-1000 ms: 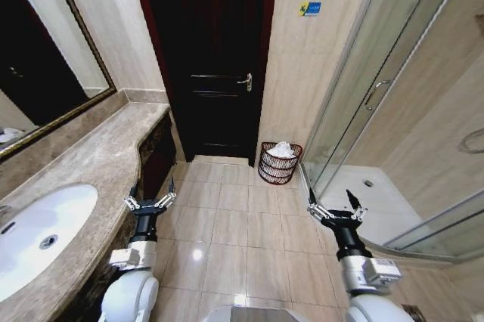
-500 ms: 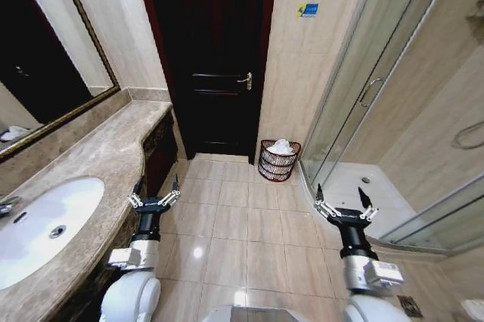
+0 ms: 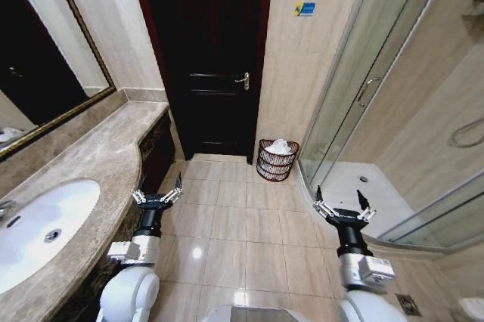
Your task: Discard the used towel into the hamper.
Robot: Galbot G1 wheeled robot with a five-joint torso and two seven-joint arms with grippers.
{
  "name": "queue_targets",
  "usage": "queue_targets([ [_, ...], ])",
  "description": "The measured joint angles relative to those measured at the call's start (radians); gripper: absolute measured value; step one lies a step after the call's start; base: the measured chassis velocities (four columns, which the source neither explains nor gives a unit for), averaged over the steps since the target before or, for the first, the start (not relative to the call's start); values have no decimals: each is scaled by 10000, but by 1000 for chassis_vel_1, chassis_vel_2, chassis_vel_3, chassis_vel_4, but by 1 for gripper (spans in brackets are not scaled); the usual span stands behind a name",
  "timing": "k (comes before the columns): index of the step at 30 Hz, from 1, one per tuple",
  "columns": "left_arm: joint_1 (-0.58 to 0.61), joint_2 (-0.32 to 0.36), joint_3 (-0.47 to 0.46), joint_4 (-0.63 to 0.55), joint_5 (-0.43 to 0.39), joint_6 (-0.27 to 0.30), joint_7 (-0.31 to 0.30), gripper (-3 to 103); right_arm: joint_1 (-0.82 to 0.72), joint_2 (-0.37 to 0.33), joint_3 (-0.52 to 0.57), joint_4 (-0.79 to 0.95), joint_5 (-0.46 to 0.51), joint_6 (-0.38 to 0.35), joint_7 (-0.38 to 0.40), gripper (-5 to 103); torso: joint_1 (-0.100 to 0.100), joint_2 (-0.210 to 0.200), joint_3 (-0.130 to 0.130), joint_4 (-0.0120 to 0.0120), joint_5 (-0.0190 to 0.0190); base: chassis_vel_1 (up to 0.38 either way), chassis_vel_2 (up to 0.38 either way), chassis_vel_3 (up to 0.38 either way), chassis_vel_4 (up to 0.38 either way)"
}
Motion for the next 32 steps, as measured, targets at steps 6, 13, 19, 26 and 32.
queue_targets([
  [6, 239, 133, 74, 0, 127, 135, 119, 100, -336, 20, 242, -283, 142, 539, -243, 100, 0, 0, 0, 0, 0, 0, 0, 0, 0],
  [13, -56, 298, 306, 80, 423, 471, 141, 100, -96, -5, 788, -319, 538, 590, -436, 100, -1, 0, 0, -1, 0, 0, 0, 0, 0],
  [19, -25, 266, 388, 16, 615, 596, 110, 100, -41, 108, 949, -327, 479, 478, -472, 100, -2, 0, 0, 0, 1, 0, 0, 0, 0],
  [26, -21, 261, 389, 15, 618, 597, 100, 100, -37, 109, 947, -323, 467, 471, -474, 100, -2, 0, 0, 0, 1, 0, 0, 0, 0],
  [32, -18, 256, 389, 16, 618, 590, 95, 100, -37, 108, 942, -320, 462, 466, -474, 100, -2, 0, 0, 0, 1, 0, 0, 0, 0],
])
